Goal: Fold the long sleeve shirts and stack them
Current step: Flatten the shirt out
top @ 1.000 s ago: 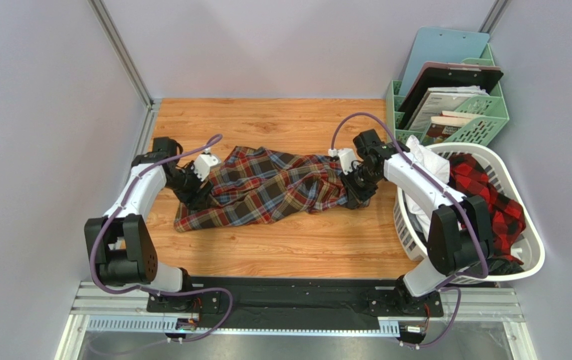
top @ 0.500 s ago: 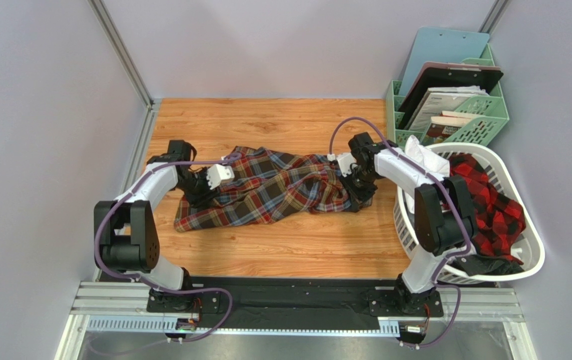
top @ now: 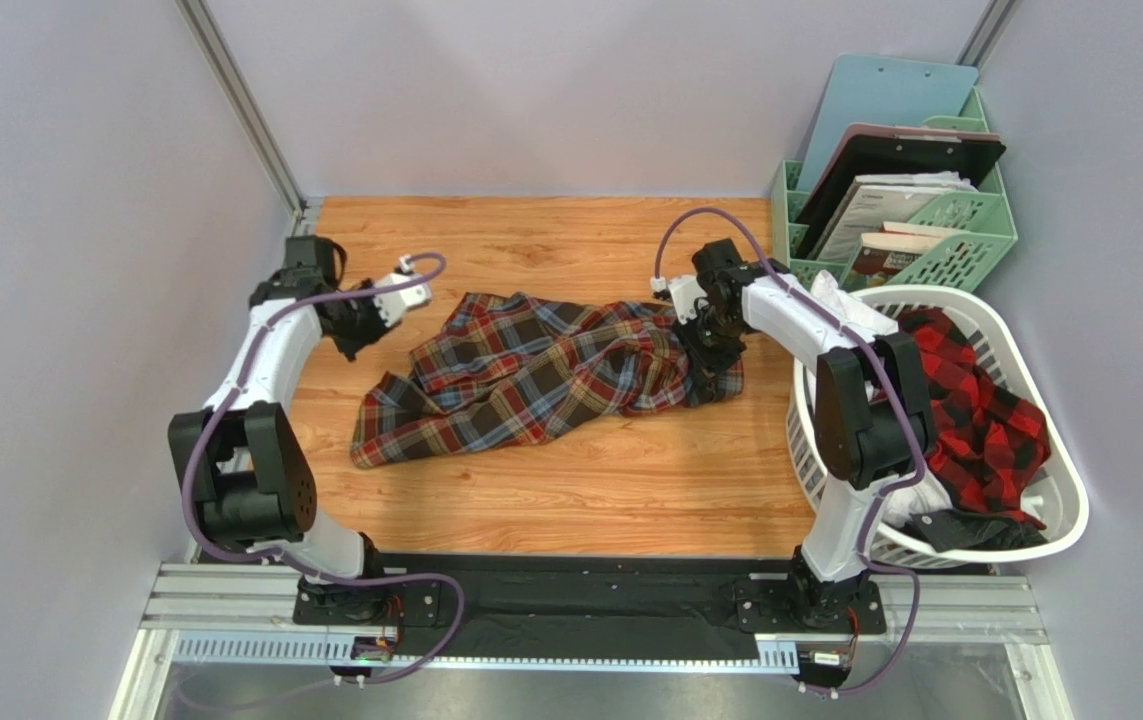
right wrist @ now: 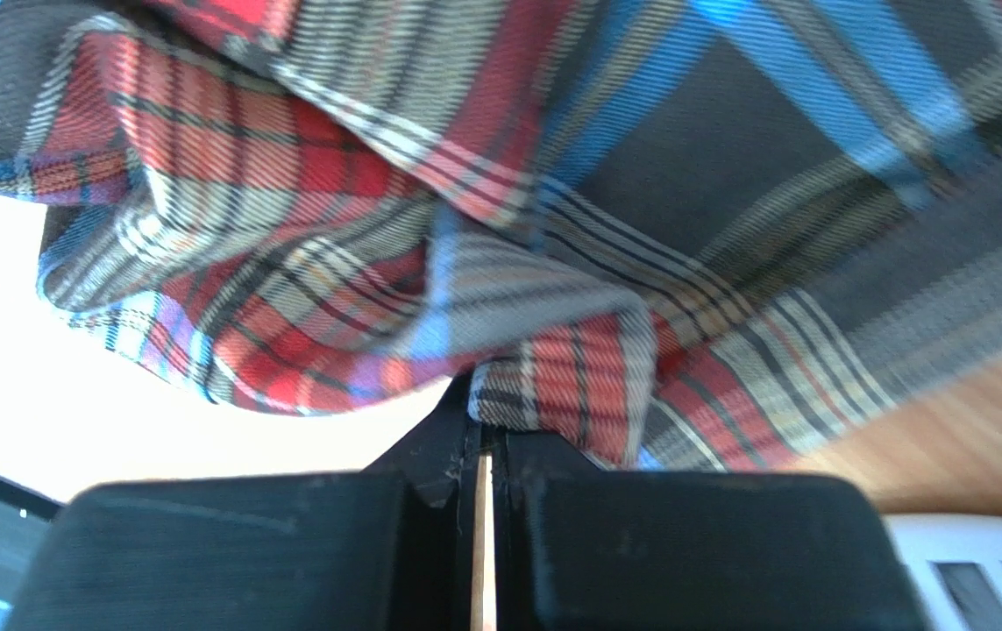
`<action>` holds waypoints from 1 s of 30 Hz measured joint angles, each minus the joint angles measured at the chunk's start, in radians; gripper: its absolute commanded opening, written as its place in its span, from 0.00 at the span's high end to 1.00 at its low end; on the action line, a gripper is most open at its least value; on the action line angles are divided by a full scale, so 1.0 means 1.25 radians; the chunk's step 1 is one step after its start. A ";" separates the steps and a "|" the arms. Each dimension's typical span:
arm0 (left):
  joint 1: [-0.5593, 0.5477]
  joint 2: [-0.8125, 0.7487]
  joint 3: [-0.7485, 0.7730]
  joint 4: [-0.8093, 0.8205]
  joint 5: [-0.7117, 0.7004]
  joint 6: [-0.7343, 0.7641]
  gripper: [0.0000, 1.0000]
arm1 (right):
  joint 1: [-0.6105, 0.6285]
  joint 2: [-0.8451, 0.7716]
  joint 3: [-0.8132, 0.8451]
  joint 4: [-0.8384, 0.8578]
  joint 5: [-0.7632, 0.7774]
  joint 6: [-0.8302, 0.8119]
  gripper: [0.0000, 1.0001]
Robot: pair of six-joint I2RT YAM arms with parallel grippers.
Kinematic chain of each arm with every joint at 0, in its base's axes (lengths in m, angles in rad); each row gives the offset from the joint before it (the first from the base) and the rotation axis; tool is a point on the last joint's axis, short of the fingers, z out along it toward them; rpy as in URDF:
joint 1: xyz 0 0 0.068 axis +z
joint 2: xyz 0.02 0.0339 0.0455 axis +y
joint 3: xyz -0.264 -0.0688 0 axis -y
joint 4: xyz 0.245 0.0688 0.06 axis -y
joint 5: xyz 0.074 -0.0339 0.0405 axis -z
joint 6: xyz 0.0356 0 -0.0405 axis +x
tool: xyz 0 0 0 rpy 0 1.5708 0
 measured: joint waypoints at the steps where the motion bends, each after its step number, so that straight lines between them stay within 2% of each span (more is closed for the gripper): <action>1: 0.016 -0.006 0.029 -0.005 0.013 0.001 0.58 | -0.009 -0.001 0.006 0.002 0.000 0.000 1.00; 2: 0.027 -0.020 0.048 -0.020 0.025 0.005 0.39 | -0.016 -0.004 0.007 0.003 0.000 -0.001 1.00; 3: 0.036 -0.028 0.050 -0.029 0.030 0.012 0.26 | -0.022 -0.008 0.007 0.002 0.000 -0.002 1.00; 4: 0.038 -0.041 0.050 -0.045 0.037 0.023 0.24 | -0.027 -0.013 0.006 0.000 0.000 -0.003 1.00; 9: 0.019 -0.048 0.025 -0.131 0.078 0.091 0.21 | -0.038 -0.045 -0.017 -0.003 -0.004 -0.005 1.00; 15: -0.030 0.074 0.035 -0.173 0.086 0.162 0.24 | -0.036 -0.046 -0.023 -0.006 -0.018 -0.006 1.00; 18: -0.051 0.149 0.049 -0.180 0.073 0.183 0.37 | -0.036 -0.045 -0.023 -0.007 -0.026 -0.006 1.00; 19: -0.058 0.169 0.052 -0.181 0.064 0.190 0.52 | -0.036 -0.044 -0.023 -0.007 -0.028 -0.006 1.00; 21: -0.067 0.196 0.053 -0.186 0.044 0.201 0.72 | -0.036 -0.044 -0.023 -0.007 -0.030 -0.006 1.00; 22: -0.069 0.203 0.052 -0.188 0.031 0.208 0.92 | -0.036 -0.044 -0.025 -0.007 -0.033 -0.006 1.00; 23: -0.070 0.205 0.051 -0.190 0.018 0.214 0.99 | -0.036 -0.044 -0.027 -0.006 -0.035 -0.006 1.00; 27: -0.056 0.197 0.057 -0.177 -0.006 0.191 1.00 | -0.036 -0.034 -0.034 -0.002 -0.037 -0.006 1.00; 30: -0.027 0.196 0.134 -0.180 -0.001 0.130 1.00 | -0.039 0.019 0.029 -0.016 -0.034 -0.003 1.00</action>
